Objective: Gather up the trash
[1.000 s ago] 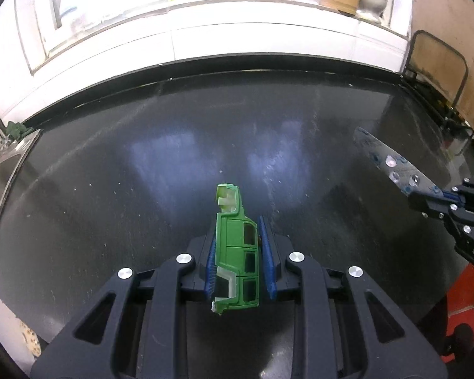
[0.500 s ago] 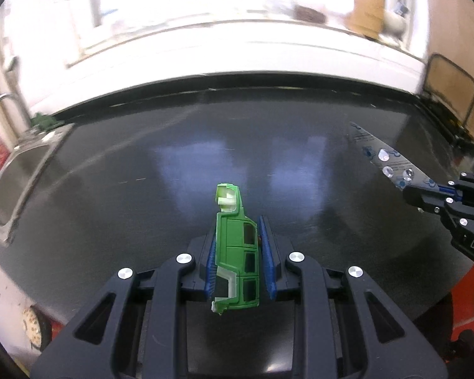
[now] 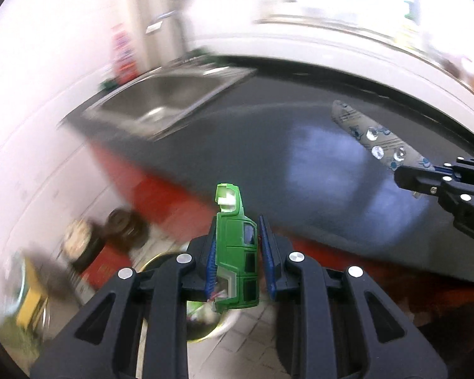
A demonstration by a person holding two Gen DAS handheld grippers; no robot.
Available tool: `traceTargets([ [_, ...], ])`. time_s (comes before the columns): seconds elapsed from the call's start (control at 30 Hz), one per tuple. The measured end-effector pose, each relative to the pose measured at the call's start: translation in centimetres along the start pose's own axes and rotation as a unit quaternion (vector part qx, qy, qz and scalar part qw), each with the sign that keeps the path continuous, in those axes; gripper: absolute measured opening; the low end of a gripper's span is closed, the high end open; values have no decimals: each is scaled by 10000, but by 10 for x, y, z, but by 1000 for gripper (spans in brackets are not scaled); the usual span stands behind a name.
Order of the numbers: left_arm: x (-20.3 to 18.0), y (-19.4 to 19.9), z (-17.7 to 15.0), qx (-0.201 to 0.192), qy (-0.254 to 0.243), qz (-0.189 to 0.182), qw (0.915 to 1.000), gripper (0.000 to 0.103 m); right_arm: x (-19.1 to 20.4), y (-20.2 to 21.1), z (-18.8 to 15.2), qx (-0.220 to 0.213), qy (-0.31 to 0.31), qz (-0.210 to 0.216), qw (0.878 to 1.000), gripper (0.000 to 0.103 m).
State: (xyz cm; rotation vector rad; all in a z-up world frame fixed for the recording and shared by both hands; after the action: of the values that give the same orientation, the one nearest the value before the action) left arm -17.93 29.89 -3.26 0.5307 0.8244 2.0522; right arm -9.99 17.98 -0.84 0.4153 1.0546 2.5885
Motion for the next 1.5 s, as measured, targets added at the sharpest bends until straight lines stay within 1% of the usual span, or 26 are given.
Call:
traceTargets([
  [0.07, 41, -1, -20, 142, 354, 304, 9988, 23, 38, -24, 6, 139, 222, 371, 9990, 5],
  [0.17, 82, -6, -46, 356, 690, 505, 9957, 23, 85, -55, 5, 394, 438, 850, 9946, 5],
  [0.23, 98, -9, -61, 464, 868, 540, 9937, 23, 109, -76, 2, 580, 539, 1044, 9914, 5],
  [0.33, 117, -18, -82, 576, 1066, 567, 9910, 23, 129, -105, -9, 884, 549, 1210, 9872, 5],
  [0.47, 130, -41, -101, 669, 1249, 509, 9886, 23, 140, -149, -19, 1270, 476, 1236, 9830, 5],
  [0.6, 134, -69, -108, 637, 1336, 527, 9876, 23, 149, -183, -26, 1460, 450, 1146, 9816, 5],
  [0.67, 141, -84, -112, 670, 1436, 405, 9865, 24, 151, -199, -27, 1543, 423, 1104, 9809, 5],
  [0.87, 149, -116, -123, 830, 1531, 250, 9844, 24, 145, -230, -36, 1764, 355, 981, 9788, 5],
  [0.93, 151, -123, -129, 895, 1549, 279, 9835, 24, 144, -240, -38, 1847, 348, 947, 9776, 5],
  [1.2, 160, -137, -142, 1050, 1704, 195, 9796, 24, 146, -264, -44, 1977, 271, 944, 9753, 5],
  [1.23, 161, -138, -143, 1058, 1717, 185, 9793, 30, 145, -267, -43, 2014, 253, 947, 9746, 5],
  [1.27, 163, -142, -145, 1110, 1732, 188, 9784, 37, 144, -269, -43, 2067, 223, 927, 9738, 8],
  [1.3, 162, -141, -146, 1133, 1736, 222, 9780, 54, 142, -269, -42, 2105, 179, 921, 9731, 12],
  [1.33, 163, -141, -147, 1122, 1736, 302, 9779, 62, 141, -270, -41, 2118, 131, 986, 9723, 31],
  [1.37, 163, -141, -148, 1112, 1727, 330, 9781, 63, 141, -271, -40, 2077, 119, 1009, 9729, 63],
  [1.4, 163, -142, -149, 1126, 1697, 317, 9785, 64, 139, -265, -37, 1924, 139, 960, 9765, 73],
  [1.43, 163, -142, -150, 1151, 1664, 310, 9788, 66, 139, -262, -36, 1853, 166, 944, 9780, 75],
  [1.47, 163, -142, -151, 1181, 1628, 375, 9789, 68, 139, -260, -35, 1863, 177, 956, 9777, 75],
  [1.5, 164, -140, -151, 1181, 1604, 420, 9791, 72, 140, -258, -35, 1897, 176, 999, 9766, 75],
])
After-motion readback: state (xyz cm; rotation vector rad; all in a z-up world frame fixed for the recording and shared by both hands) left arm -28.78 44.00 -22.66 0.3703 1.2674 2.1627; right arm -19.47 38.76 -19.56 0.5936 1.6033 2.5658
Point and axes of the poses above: each gripper's, at about its wrist camera, not at the fingertips, and y roughly against the way its jaws point, x to its left, z to its top, the point moved 3 cm from there along -y, roughly the way its jaws point, and after that the axes turned 1 degree about -x, right-handed, at the moved point
